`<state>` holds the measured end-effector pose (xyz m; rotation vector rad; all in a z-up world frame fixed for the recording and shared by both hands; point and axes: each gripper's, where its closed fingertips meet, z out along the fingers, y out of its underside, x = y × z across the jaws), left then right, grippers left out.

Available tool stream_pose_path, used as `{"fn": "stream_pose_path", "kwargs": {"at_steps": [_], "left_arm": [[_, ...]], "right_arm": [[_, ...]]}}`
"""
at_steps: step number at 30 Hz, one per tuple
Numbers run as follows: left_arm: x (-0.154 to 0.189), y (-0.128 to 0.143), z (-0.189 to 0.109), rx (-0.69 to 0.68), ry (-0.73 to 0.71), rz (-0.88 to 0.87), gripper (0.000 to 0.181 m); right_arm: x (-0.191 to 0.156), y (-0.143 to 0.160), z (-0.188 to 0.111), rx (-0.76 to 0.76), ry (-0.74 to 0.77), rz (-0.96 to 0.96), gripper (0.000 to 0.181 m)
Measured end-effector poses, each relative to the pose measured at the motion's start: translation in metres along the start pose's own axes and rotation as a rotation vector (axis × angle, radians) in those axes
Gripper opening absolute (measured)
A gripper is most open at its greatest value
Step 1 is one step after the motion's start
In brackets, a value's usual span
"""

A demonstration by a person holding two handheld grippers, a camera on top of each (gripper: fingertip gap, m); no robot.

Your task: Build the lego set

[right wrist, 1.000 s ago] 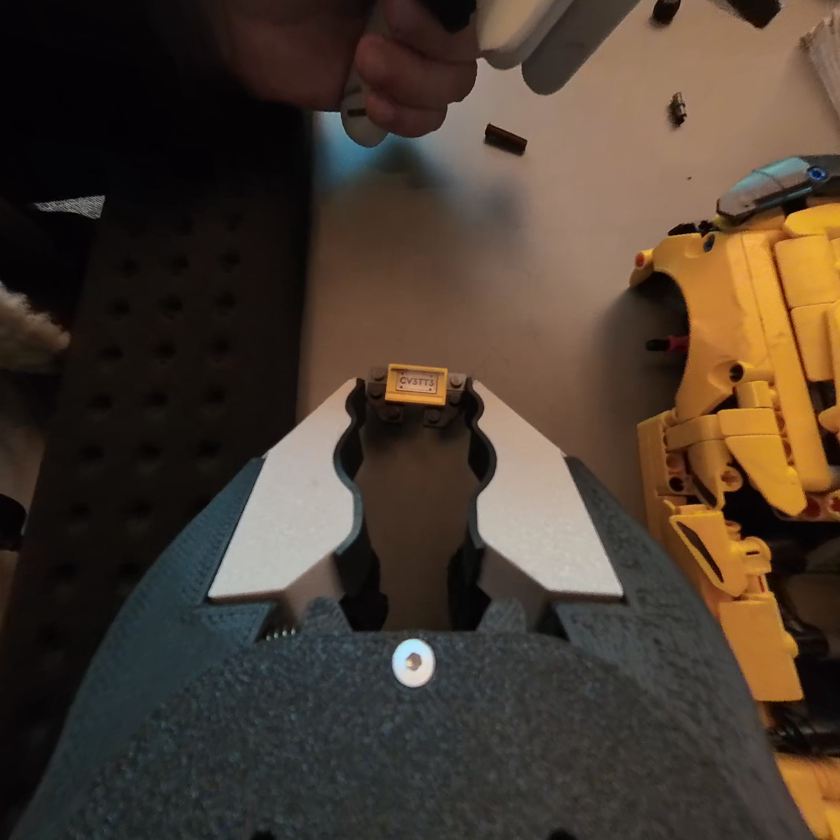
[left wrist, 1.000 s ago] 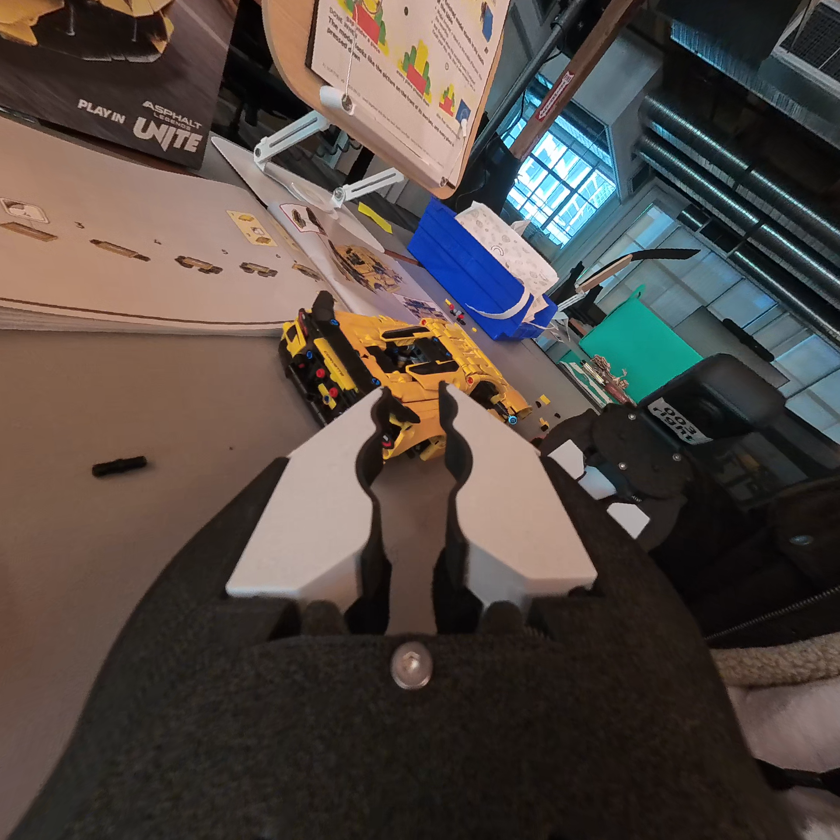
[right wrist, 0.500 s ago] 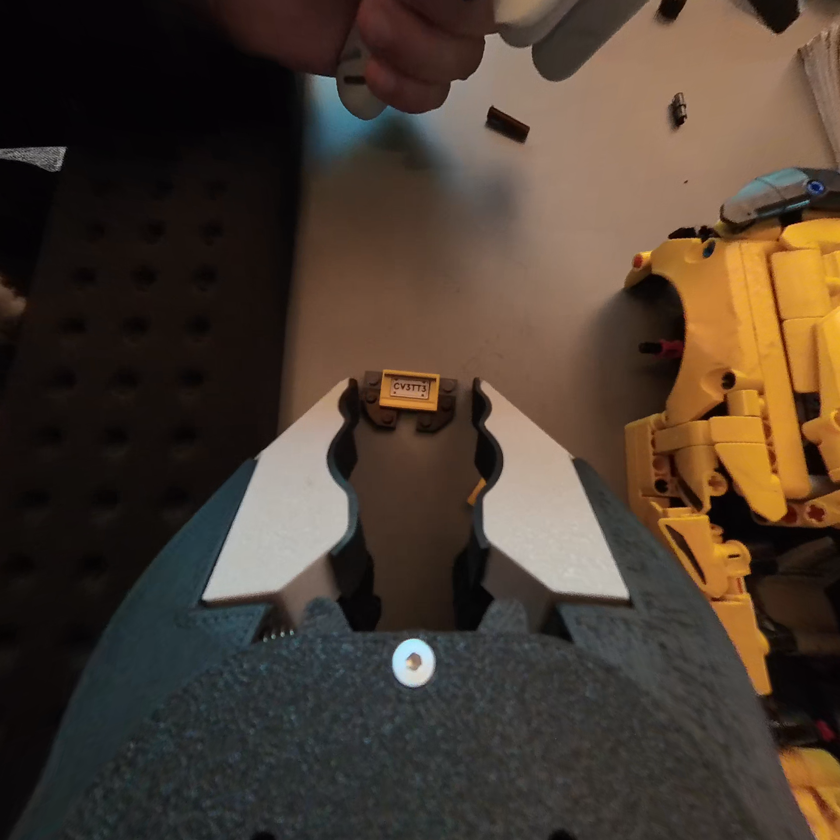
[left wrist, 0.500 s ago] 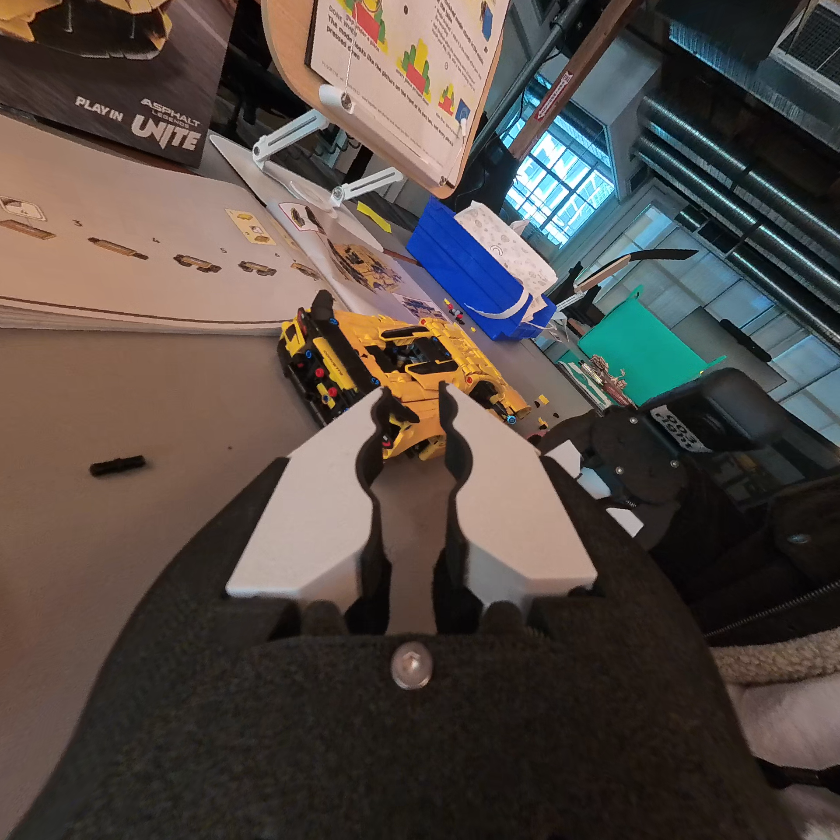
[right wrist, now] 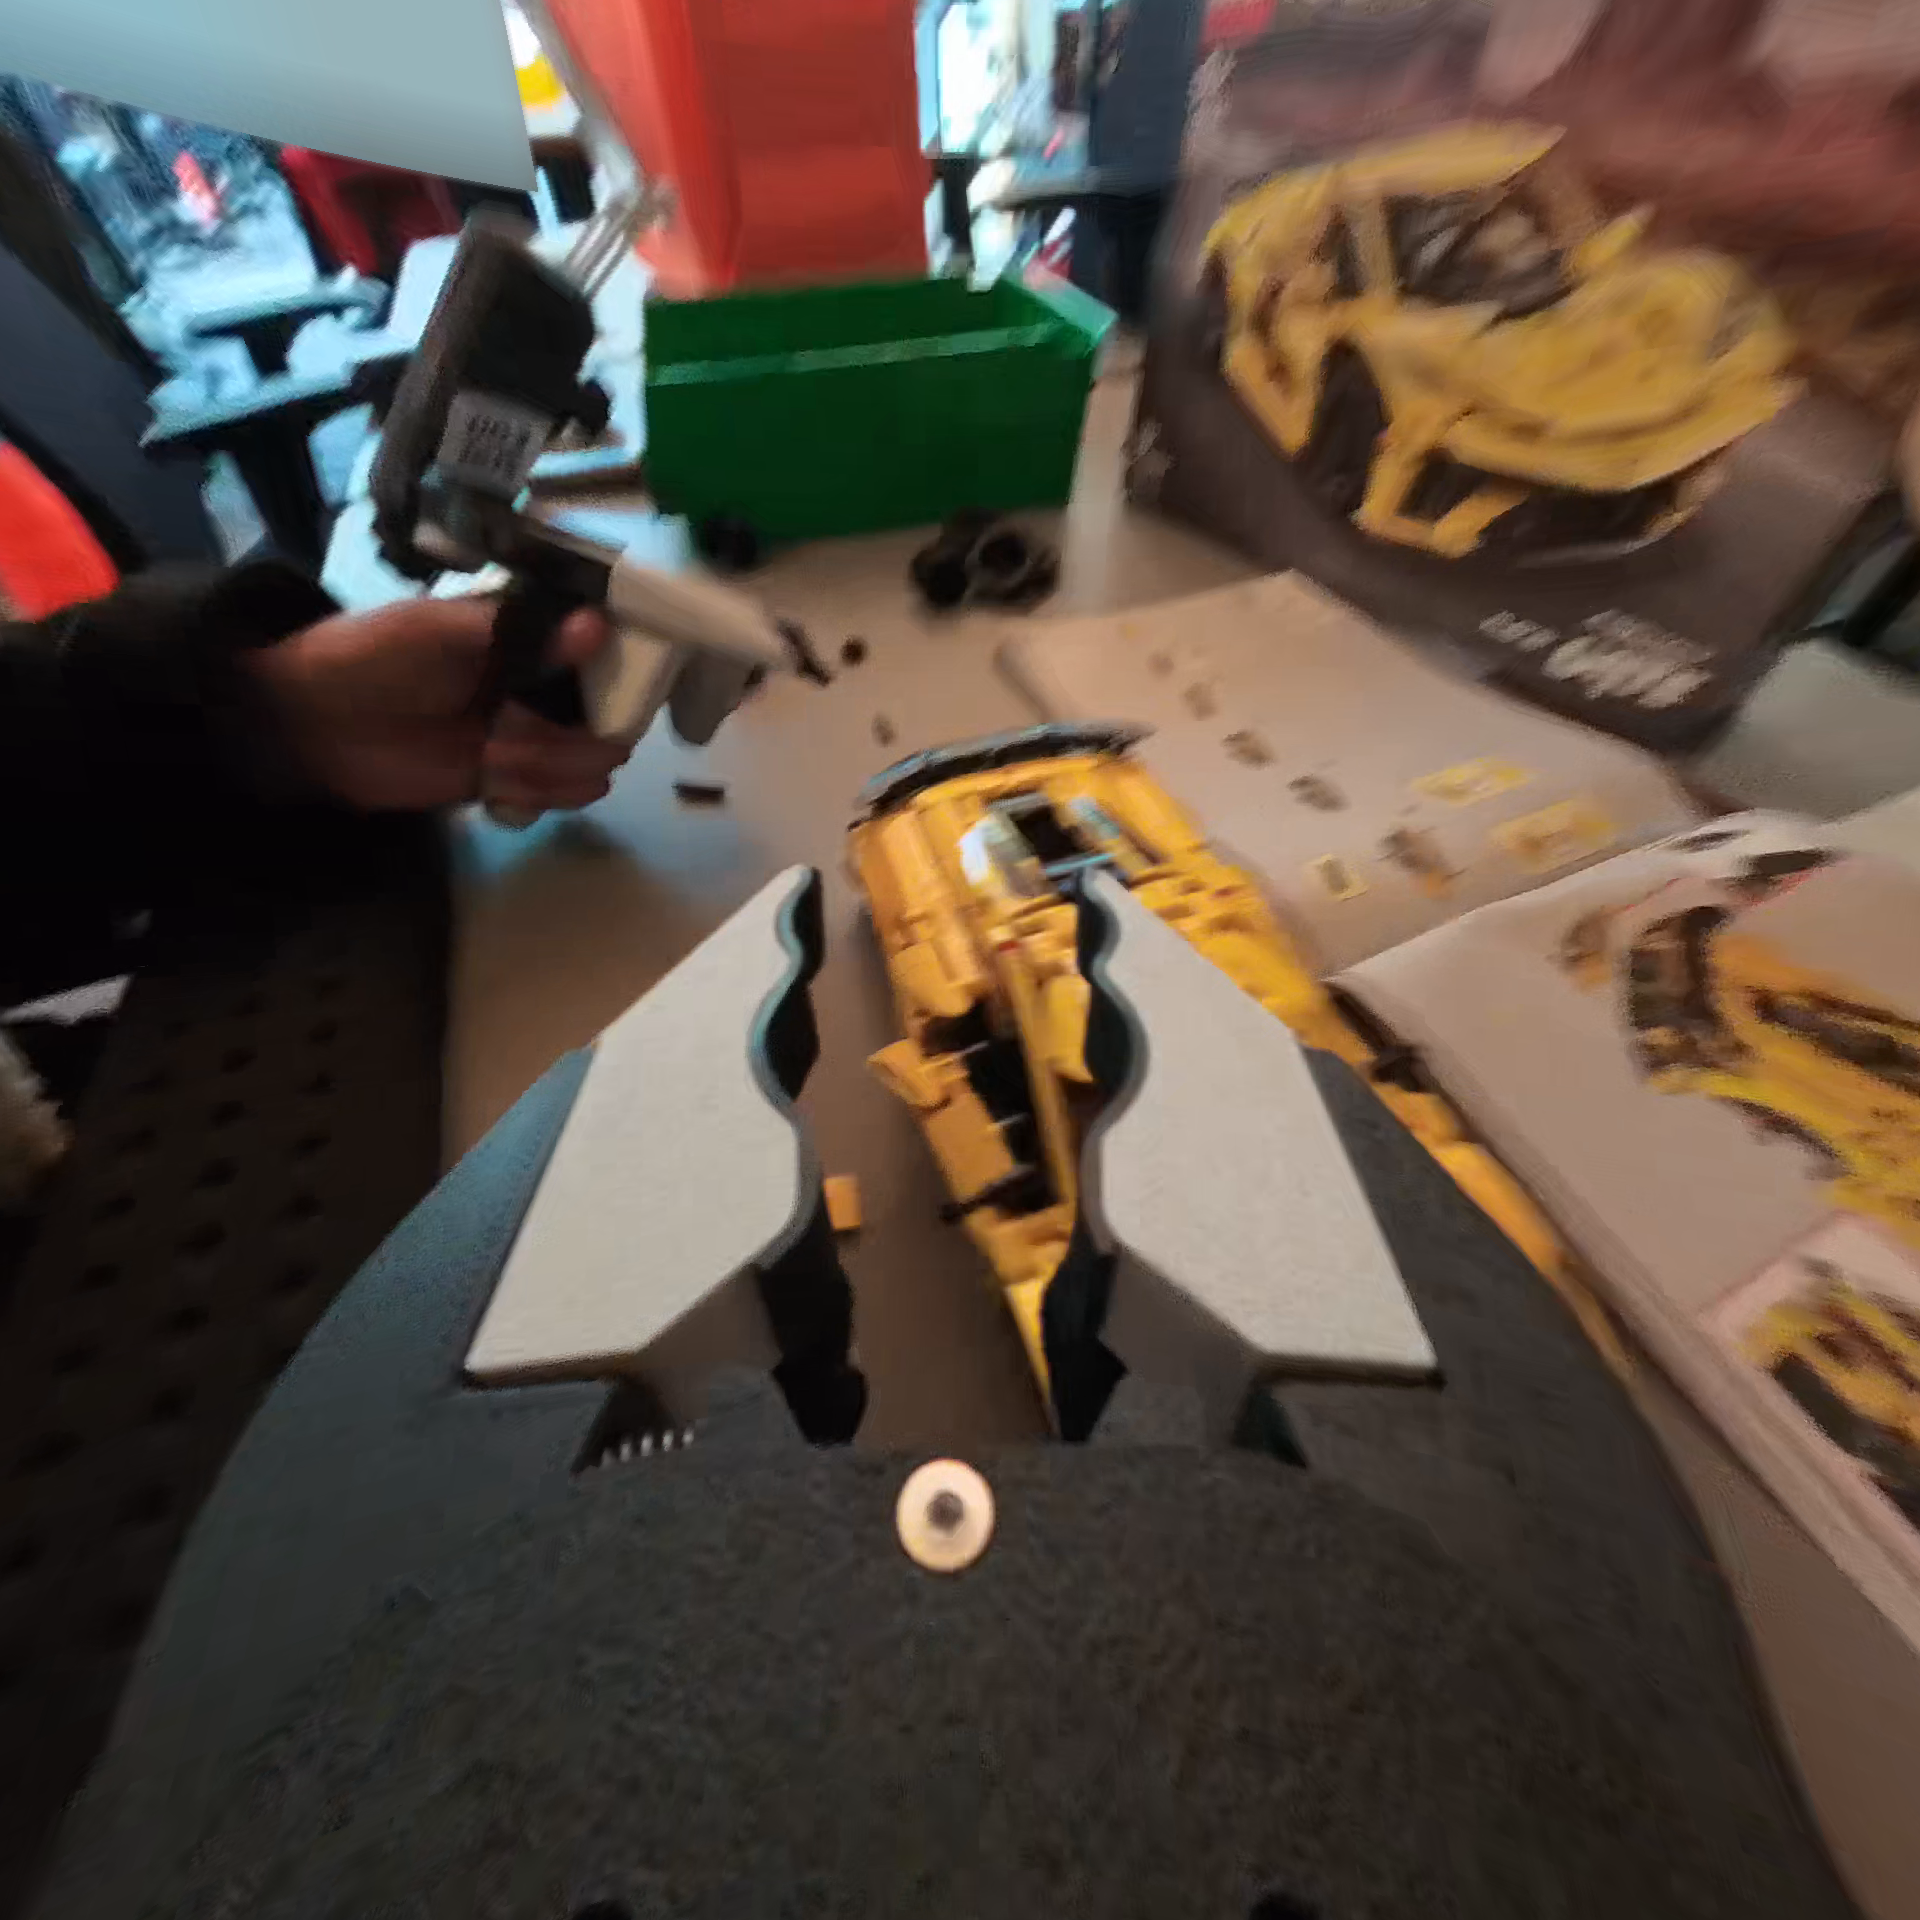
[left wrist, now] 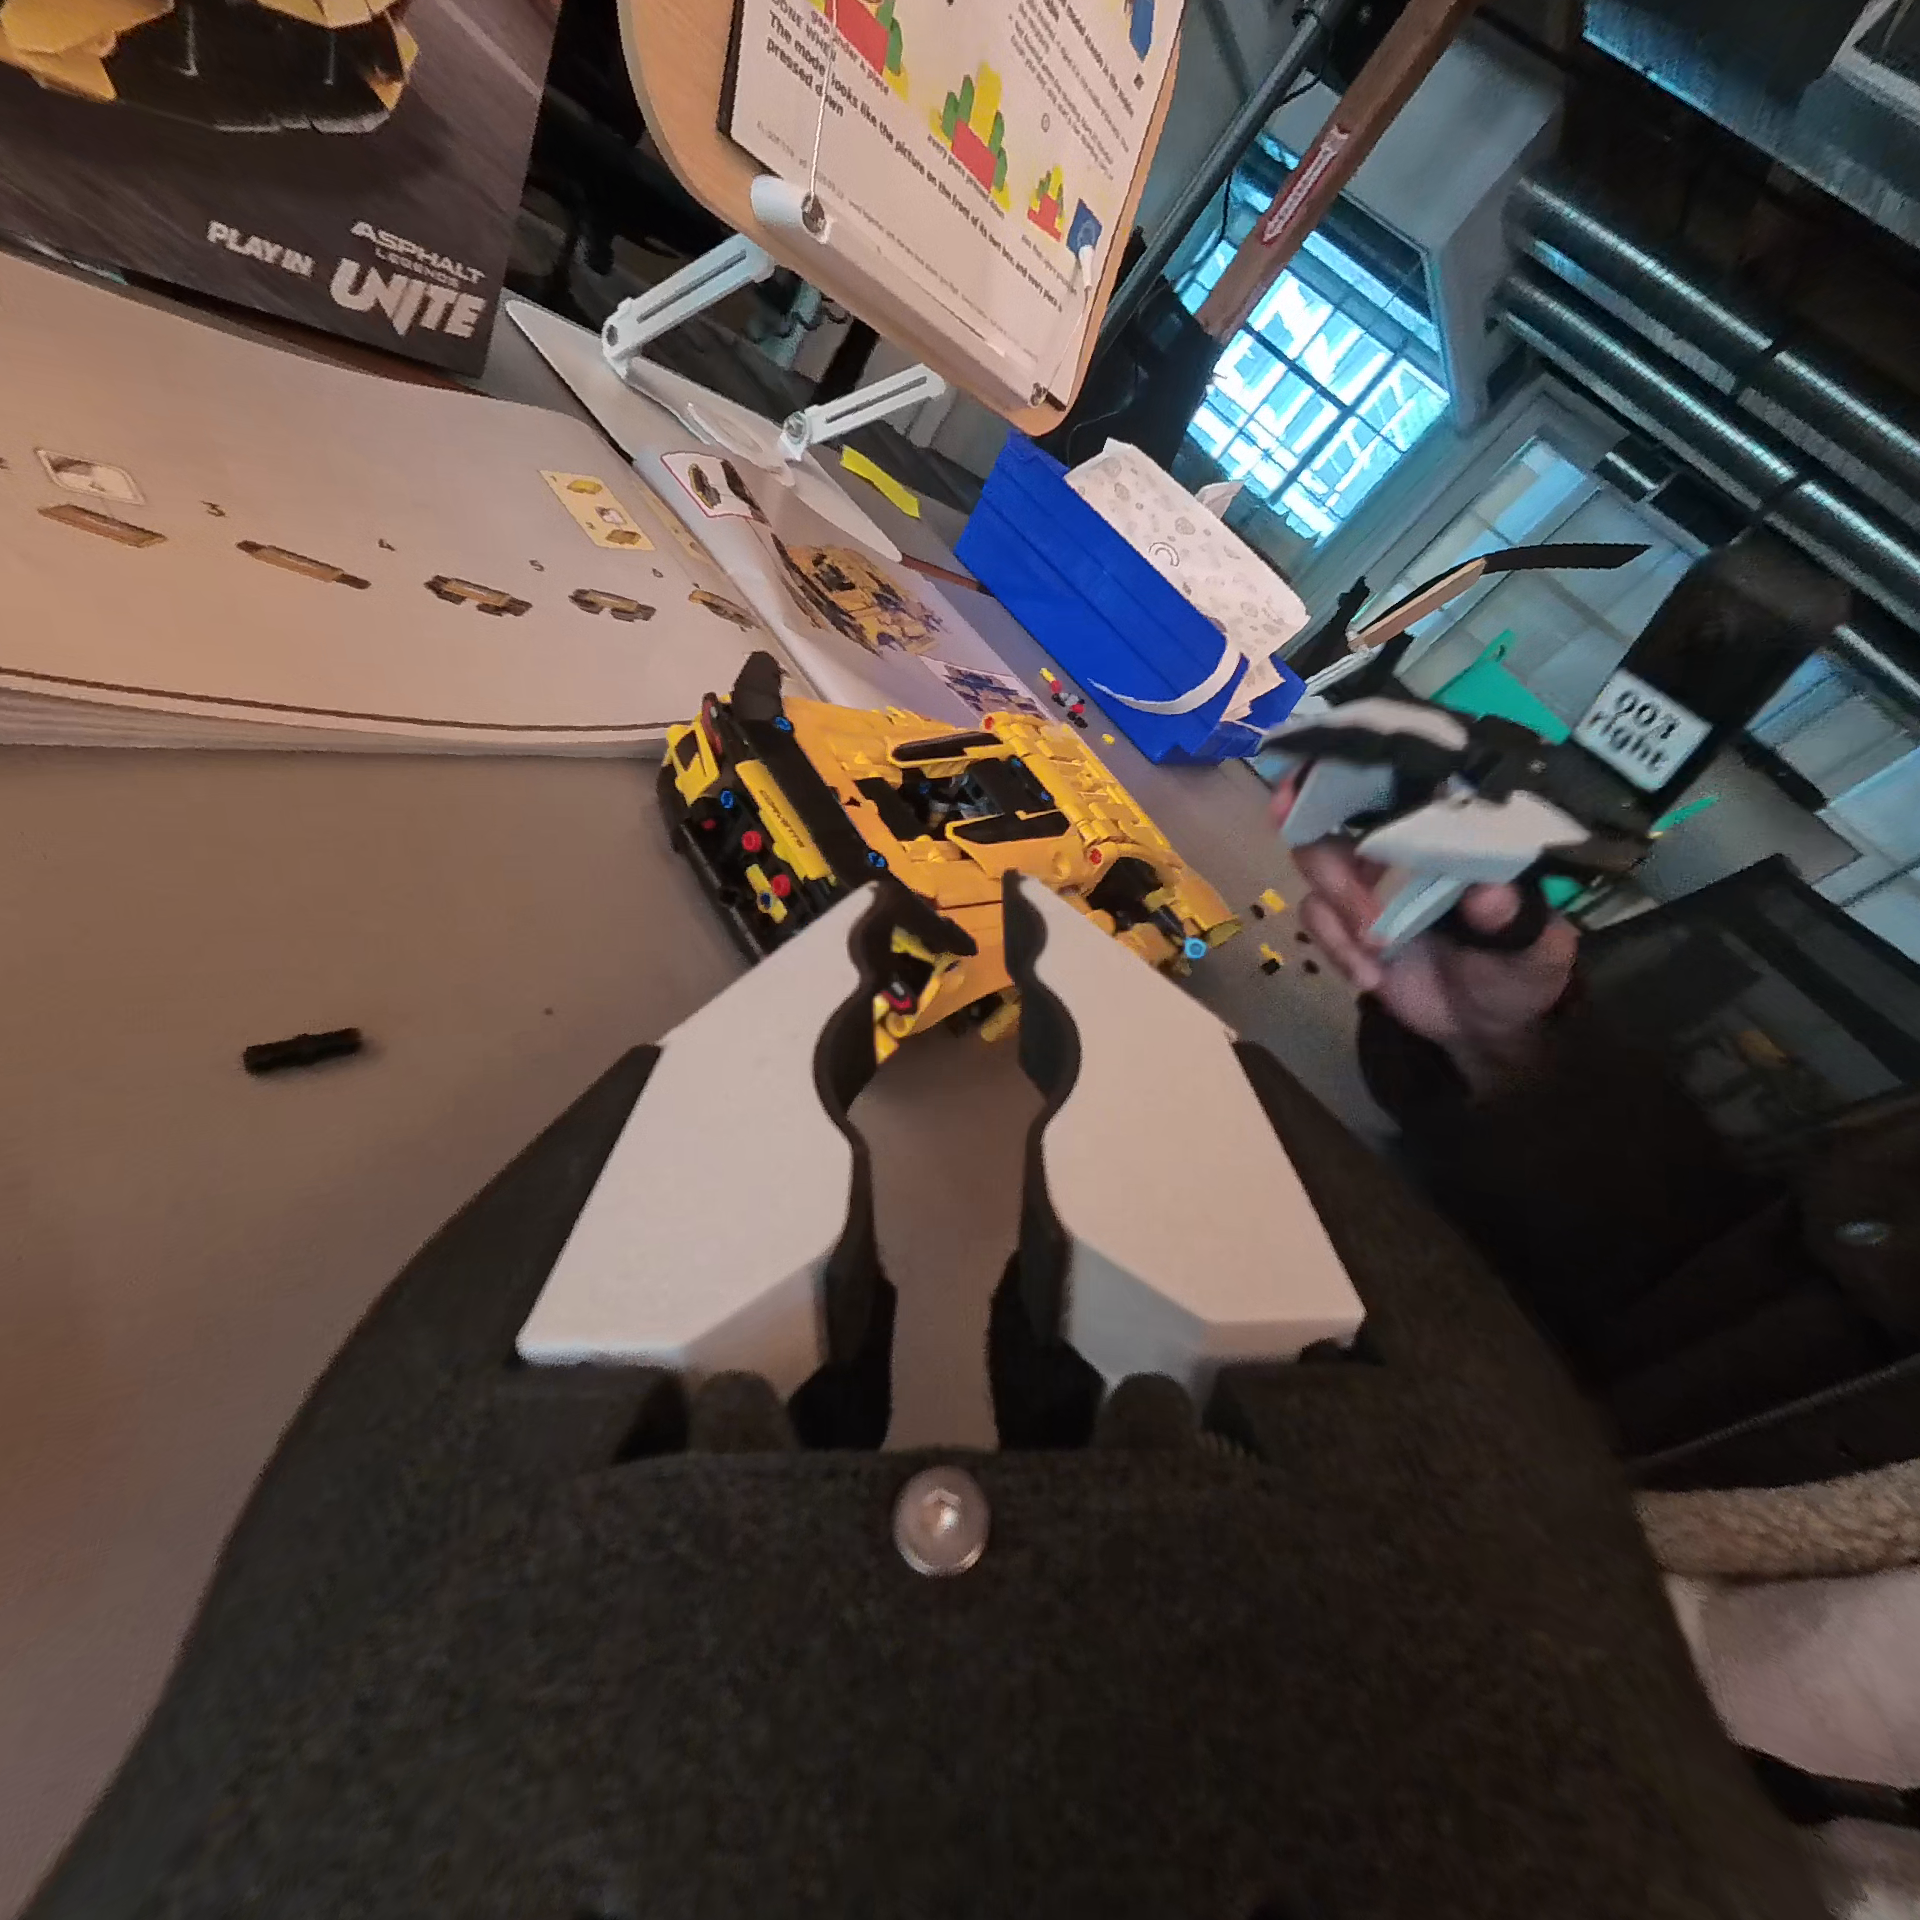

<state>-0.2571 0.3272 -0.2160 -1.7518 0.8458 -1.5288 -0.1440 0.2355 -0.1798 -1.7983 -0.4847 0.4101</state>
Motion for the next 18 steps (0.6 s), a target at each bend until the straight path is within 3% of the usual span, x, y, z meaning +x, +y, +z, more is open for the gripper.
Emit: {"fn": "stream_pose_path", "kwargs": {"at_steps": [2, 7, 12, 15, 18], "left_arm": [[-0.002, -0.001, -0.001, 0.002, -0.032, 0.042, 0.020], [0.005, 0.015, 0.005, -0.105, -0.028, 0.103, 0.011], [0.000, 0.012, 0.013, -0.187, -0.084, 0.187, 0.016], [-0.022, -0.003, 0.018, -0.248, -0.203, 0.224, 0.023], [-0.047, -0.021, 0.027, -0.232, -0.279, 0.172, 0.024]], "right_arm": [[0.031, -0.011, -0.023, 0.075, 0.126, -0.004, 0.054], [0.093, 0.018, -0.054, 0.019, 0.348, 0.081, 0.059], [0.139, 0.029, -0.097, 0.015, 0.526, 0.150, 0.056], [0.153, 0.037, -0.113, 0.047, 0.550, 0.217, 0.042], [0.154, 0.052, -0.108, 0.001, 0.512, 0.321, 0.038]]}}
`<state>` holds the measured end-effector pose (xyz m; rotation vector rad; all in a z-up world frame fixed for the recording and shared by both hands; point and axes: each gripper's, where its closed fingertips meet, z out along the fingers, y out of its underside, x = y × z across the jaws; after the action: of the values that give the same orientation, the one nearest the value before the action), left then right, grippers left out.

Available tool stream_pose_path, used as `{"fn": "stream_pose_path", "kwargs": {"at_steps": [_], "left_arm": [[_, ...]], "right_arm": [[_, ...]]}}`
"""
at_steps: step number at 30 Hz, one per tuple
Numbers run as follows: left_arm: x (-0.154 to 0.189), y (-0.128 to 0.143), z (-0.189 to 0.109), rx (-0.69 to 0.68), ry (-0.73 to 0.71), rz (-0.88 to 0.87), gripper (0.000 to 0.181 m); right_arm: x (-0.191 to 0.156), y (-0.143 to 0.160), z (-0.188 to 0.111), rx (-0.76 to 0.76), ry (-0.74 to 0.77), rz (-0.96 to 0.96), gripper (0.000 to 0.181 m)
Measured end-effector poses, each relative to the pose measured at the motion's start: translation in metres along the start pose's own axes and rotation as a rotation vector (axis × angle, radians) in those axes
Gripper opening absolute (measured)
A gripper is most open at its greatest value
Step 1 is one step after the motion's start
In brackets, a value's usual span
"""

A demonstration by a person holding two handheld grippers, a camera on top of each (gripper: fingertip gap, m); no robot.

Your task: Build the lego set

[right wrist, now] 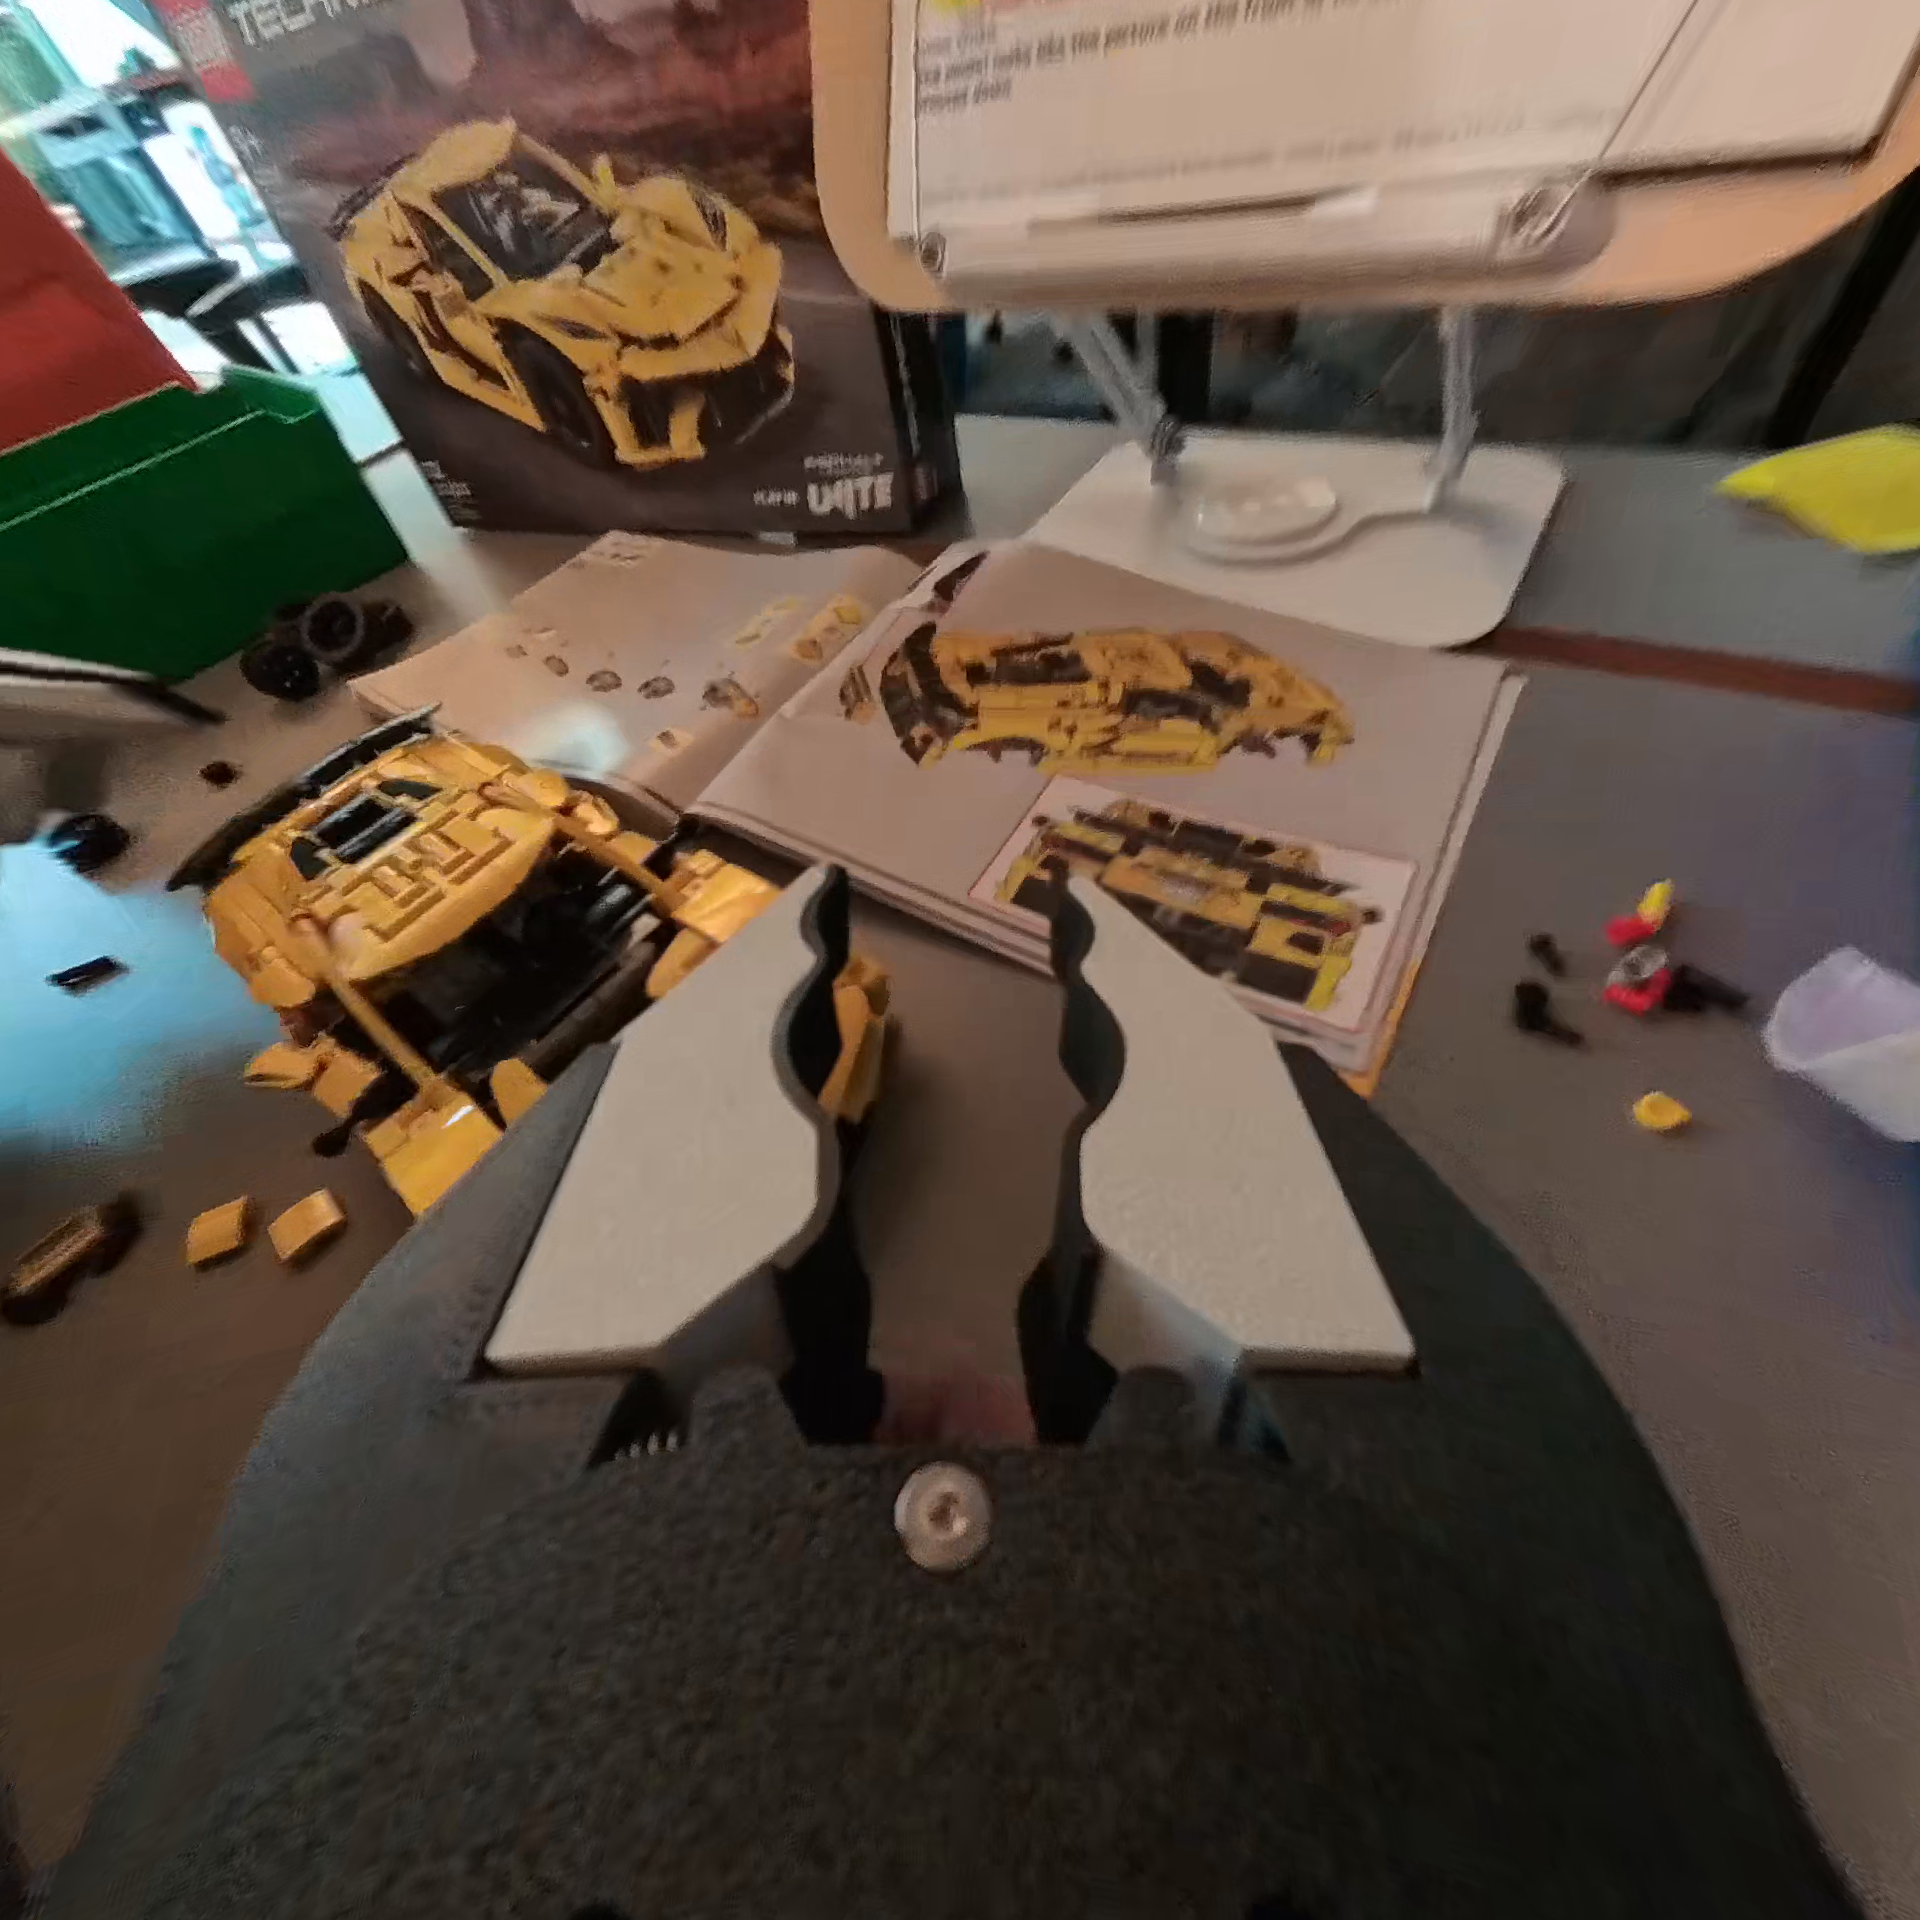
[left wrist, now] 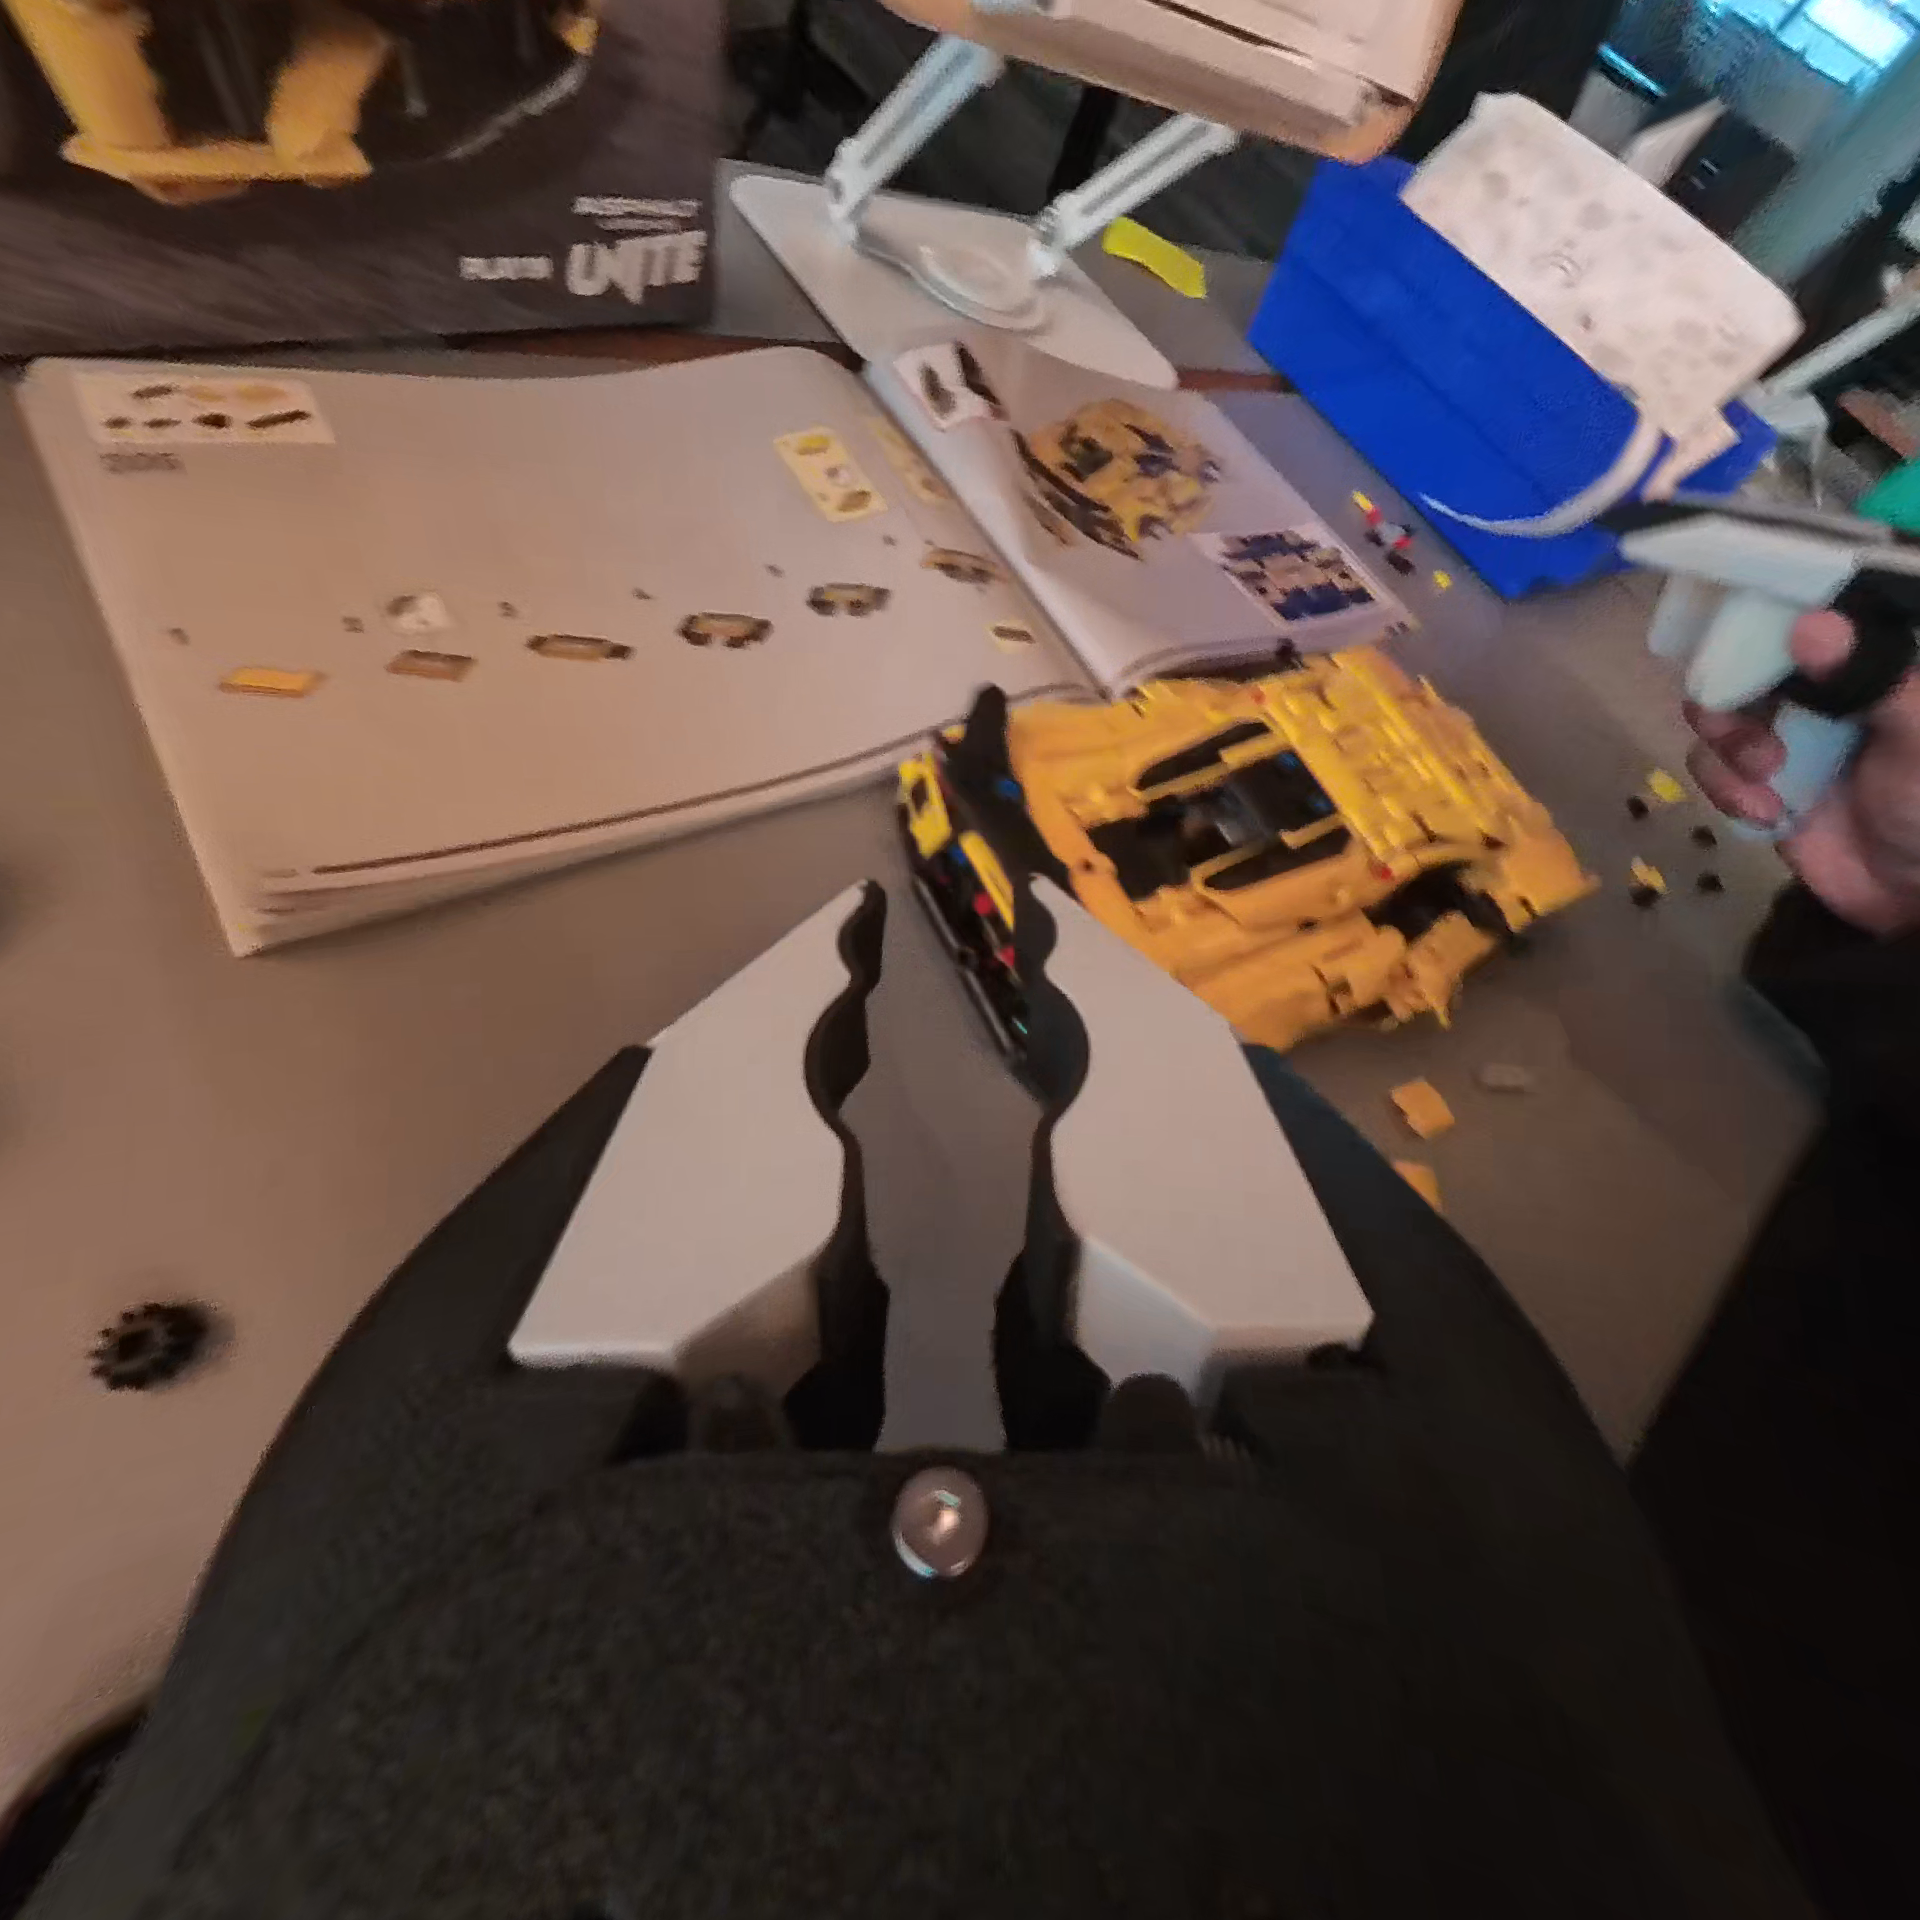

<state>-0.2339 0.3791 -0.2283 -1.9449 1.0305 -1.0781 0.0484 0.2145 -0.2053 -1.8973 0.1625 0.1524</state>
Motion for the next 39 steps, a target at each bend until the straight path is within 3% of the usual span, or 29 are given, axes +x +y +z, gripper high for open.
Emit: {"fn": "stream_pose_path", "kwargs": {"at_steps": [2, 5, 11, 18, 33, 39], "left_arm": [[-0.011, -0.002, 0.010, -0.001, -0.007, -0.030, 0.024], [-0.011, 0.006, 0.016, -0.020, 0.027, -0.028, 0.024], [-0.034, 0.013, 0.005, -0.009, -0.058, 0.049, 0.023], [-0.054, 0.028, 0.006, -0.058, -0.086, -0.028, 0.023], [-0.053, 0.031, 0.007, -0.074, -0.124, 0.045, 0.023], [-0.051, 0.028, 0.007, -0.068, -0.138, 0.079, 0.022]], "right_arm": [[-0.011, 0.003, 0.004, 0.006, -0.083, 0.052, 0.026], [-0.018, 0.011, 0.012, -0.004, -0.132, 0.092, 0.028], [-0.019, 0.014, 0.020, 0.008, -0.076, -0.036, 0.024], [-0.003, 0.022, 0.025, 0.008, -0.024, -0.025, 0.021], [0.001, 0.034, 0.032, -0.050, -0.028, 0.007, 0.017], [-0.010, 0.024, 0.029, -0.022, -0.070, -0.008, 0.019]]}}
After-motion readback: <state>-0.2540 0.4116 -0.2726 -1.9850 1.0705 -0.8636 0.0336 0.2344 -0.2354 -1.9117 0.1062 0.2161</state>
